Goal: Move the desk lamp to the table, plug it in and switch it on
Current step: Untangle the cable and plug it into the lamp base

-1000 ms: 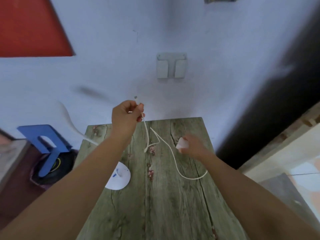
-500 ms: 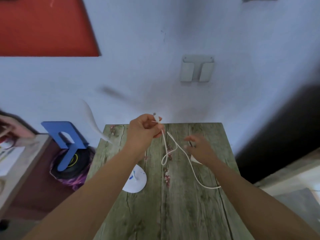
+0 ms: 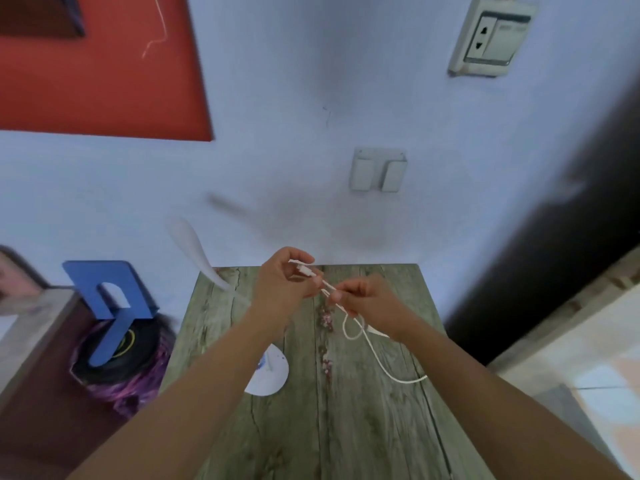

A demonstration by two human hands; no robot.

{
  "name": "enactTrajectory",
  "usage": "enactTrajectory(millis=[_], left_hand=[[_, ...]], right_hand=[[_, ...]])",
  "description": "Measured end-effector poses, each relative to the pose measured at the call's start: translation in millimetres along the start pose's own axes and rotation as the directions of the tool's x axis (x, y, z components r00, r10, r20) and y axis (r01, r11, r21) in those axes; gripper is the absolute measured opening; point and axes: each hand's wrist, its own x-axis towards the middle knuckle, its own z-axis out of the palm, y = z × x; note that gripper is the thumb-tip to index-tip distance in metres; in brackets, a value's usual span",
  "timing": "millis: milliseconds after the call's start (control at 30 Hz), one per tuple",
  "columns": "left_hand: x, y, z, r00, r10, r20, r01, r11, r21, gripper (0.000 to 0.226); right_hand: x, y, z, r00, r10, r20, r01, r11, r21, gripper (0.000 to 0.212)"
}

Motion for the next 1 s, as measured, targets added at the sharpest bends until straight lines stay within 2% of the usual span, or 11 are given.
enactTrajectory(millis=[167,233,300,433,600,800,900,1000], left_hand=[[-5,-1,-20,1.000,-0.011,0.006,0.010,0.996,0.090,0.011],[-6,-1,-25,0.998,-0.052,0.042,0.049,0.996,0.068,0.003],[-7,-2,-28,0.990,-0.117,0.078,0.117,0.993,0.007,0.005],[-7,-5,-27,0.984,-0.158,0.081,0.159,0.987,-0.005,0.010],[-9,-7,-17,0.981,-0.147,0.127,0.147,0.989,0.006,0.015],[-11,-23,-12,0.987,-0.127,0.096,0.115,0.986,0.117,0.033],[-12,-34,-8,0.989,-0.131,0.068,0.120,0.981,0.152,0.036],[-13,-44,-4,0.985,-0.171,0.036,0.166,0.979,0.118,0.037]], right_hand=[[-3,-8,-2,0.998,-0.054,-0.020,0.050,0.987,-0.153,0.018],[-5,-9,-2,0.996,-0.077,-0.047,0.066,0.977,-0.201,0.017],[-8,-10,-2,0.994,-0.082,-0.077,0.065,0.977,-0.202,0.017],[-15,-10,-1,0.996,-0.039,-0.081,0.028,0.989,-0.144,0.017],[-18,-7,5,0.996,0.087,-0.006,-0.086,0.993,0.075,0.023],[-19,6,15,0.990,0.134,-0.039,-0.123,0.969,0.212,0.011],[-19,15,23,0.984,0.152,-0.090,-0.126,0.960,0.249,0.007],[-17,27,28,0.976,0.155,-0.151,-0.126,0.975,0.185,0.004]])
